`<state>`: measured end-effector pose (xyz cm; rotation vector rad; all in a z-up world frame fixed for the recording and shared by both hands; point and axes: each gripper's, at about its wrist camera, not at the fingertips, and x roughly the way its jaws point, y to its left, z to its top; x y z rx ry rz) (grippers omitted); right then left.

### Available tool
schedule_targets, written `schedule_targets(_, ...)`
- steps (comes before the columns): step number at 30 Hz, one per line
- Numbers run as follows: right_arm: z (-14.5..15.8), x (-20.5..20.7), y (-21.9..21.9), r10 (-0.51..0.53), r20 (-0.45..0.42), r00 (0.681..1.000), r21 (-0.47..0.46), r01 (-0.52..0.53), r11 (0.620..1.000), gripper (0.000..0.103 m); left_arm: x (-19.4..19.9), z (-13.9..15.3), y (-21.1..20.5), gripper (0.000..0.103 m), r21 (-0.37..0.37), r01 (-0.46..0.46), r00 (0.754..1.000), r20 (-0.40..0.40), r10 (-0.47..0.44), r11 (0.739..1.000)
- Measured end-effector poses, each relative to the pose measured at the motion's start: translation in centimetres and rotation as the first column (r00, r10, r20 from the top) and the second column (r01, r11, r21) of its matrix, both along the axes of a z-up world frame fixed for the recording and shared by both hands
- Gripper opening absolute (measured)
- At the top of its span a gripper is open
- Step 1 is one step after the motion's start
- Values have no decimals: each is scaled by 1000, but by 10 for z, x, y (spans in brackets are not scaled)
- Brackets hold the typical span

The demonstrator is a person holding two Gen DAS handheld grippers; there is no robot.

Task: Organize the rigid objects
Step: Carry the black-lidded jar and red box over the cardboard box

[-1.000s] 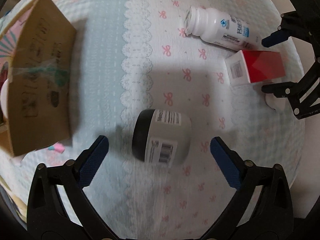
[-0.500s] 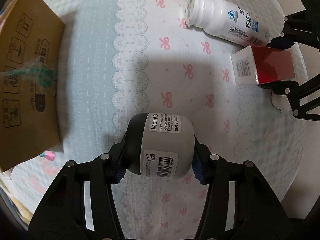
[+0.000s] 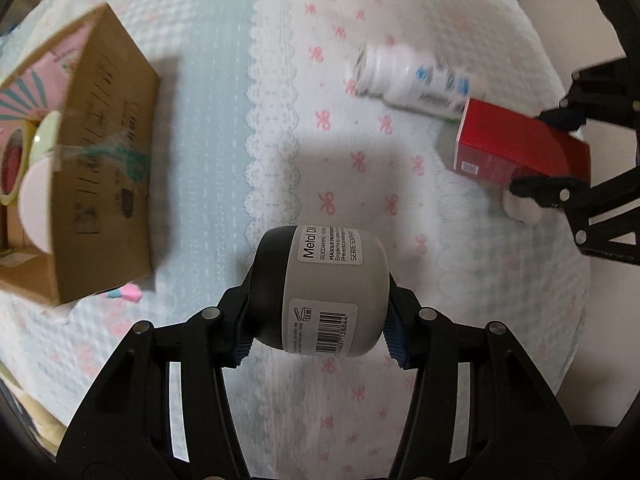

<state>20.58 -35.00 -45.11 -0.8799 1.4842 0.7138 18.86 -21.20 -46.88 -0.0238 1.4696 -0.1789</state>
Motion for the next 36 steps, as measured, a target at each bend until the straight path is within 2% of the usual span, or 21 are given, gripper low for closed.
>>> schedule_targets(4,32,-5,-9,-146,11,989,45,145,988,38,-10,26,13,49,-23,-7,999,38,8,1000)
schedule_targets(7,63,-15,-16,-261,19,965,94,259,961,38,-16,51,17,49,-39,-6,997,79,9,999)
schedule_targets(11,113,-21,-24,-428,3,904,174,421,890,38,-25,93,18,48,-57,-7,990,137,14,998)
schedule_targets(13,134,-27,-15,-492,-7,871,222,481,848,38,-24,115,23,48,-73,-17,987,157,28,997)
schedule_targets(15,153,-33,-1,-515,2,857,269,495,826,38,-29,143,33,48,-97,-29,980,194,47,995)
schedule_targets(19,192,-32,26,-519,44,853,360,471,805,38,-32,193,63,48,-113,-37,963,260,66,993)
schedule_targets(23,228,-28,62,-540,85,837,434,457,777,38,-33,232,103,48,-132,-51,948,305,89,990)
schedule_targets(26,247,-29,92,-565,102,819,475,459,751,38,-33,250,133,48,-146,-51,941,326,97,988)
schedule_targets(32,263,-32,157,-656,94,749,541,515,665,38,-30,269,213,48,-165,-9,931,358,68,986)
schedule_targets(34,261,-32,181,-693,87,716,549,546,633,38,-27,269,236,48,-163,10,934,355,49,987)
schedule_targets(36,258,-30,206,-740,58,670,555,595,582,38,-23,269,266,48,-166,35,938,347,25,986)
